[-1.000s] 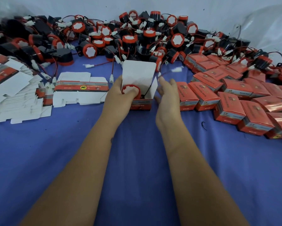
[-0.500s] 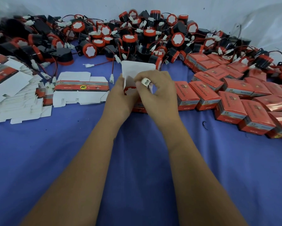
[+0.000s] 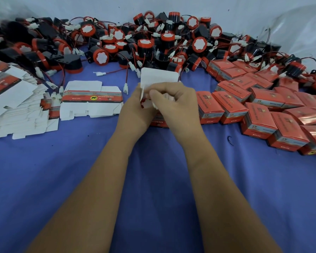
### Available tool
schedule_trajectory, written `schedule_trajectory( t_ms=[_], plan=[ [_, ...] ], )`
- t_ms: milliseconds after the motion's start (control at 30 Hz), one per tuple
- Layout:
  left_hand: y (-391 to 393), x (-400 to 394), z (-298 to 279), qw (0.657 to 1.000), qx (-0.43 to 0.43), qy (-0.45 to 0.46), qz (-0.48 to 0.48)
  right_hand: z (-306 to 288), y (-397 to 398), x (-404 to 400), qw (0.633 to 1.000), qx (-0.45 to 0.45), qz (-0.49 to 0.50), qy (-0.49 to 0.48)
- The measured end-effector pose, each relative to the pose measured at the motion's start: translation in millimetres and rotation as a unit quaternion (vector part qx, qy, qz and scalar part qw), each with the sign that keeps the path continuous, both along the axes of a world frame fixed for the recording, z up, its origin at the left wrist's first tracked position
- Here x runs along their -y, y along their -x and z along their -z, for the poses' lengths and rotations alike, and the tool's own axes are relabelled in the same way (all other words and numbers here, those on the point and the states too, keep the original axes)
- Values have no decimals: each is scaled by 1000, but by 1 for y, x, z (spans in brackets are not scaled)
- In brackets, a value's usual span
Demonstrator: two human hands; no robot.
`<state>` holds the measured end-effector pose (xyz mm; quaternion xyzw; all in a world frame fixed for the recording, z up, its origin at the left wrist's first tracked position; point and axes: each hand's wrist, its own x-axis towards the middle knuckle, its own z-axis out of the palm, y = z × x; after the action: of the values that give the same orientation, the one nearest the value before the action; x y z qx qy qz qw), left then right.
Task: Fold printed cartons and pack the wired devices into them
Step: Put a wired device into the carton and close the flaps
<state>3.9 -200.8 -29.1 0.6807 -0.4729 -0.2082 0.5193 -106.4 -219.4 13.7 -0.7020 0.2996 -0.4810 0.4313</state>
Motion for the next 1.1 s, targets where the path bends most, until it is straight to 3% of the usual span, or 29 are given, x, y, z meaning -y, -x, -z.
schedule_trajectory(
  t_ms=[167, 267, 367, 533, 1000, 1100],
  plan=[
    [0, -1, -1, 999, -50, 2, 0, 6, 8, 15, 996, -55, 76, 7],
    [1, 0, -1, 998, -63, -2, 2, 14, 7, 17, 980, -127, 109, 103],
    [1, 0, 1, 997, -78, 10, -13, 20, 13, 21, 933, -225, 167, 227],
    [3, -1, -2, 994, -92, 25, -50, 24, 18, 24, 912, -304, 181, 209],
    [8, -1, -5, 991, -117, 49, -42, 32, 10, 23, 951, -219, 123, 181],
    [7, -1, -6, 991, -121, 45, -31, 30, 8, 17, 982, -89, 121, 115]
  ],
)
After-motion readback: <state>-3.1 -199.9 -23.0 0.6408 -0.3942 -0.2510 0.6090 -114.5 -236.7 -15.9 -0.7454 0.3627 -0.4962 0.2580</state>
